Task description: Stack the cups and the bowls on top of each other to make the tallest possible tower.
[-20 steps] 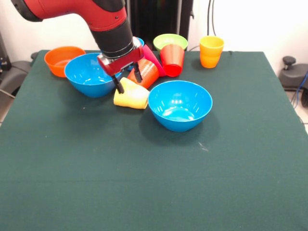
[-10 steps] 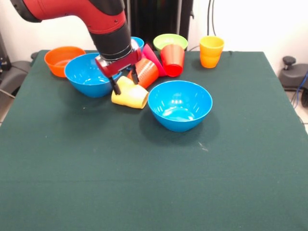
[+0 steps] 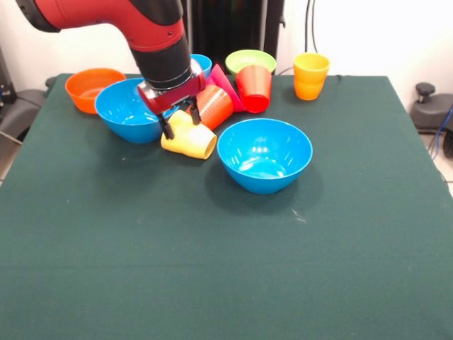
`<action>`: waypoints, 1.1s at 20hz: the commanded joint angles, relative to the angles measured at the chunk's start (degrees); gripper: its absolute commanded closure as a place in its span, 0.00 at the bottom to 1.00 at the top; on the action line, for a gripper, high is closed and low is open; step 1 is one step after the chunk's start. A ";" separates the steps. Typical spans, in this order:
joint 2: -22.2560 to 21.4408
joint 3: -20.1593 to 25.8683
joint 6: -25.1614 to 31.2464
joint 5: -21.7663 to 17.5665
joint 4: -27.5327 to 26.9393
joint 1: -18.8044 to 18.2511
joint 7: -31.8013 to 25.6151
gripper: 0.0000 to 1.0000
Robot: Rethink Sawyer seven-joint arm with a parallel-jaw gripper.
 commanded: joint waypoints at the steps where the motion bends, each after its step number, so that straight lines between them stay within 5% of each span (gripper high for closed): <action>1: 2.26 -3.96 0.38 -5.18 -4.30 2.77 0.31 0.00; 22: -3.24 -5.69 4.19 -4.22 -3.99 4.33 -2.38 0.00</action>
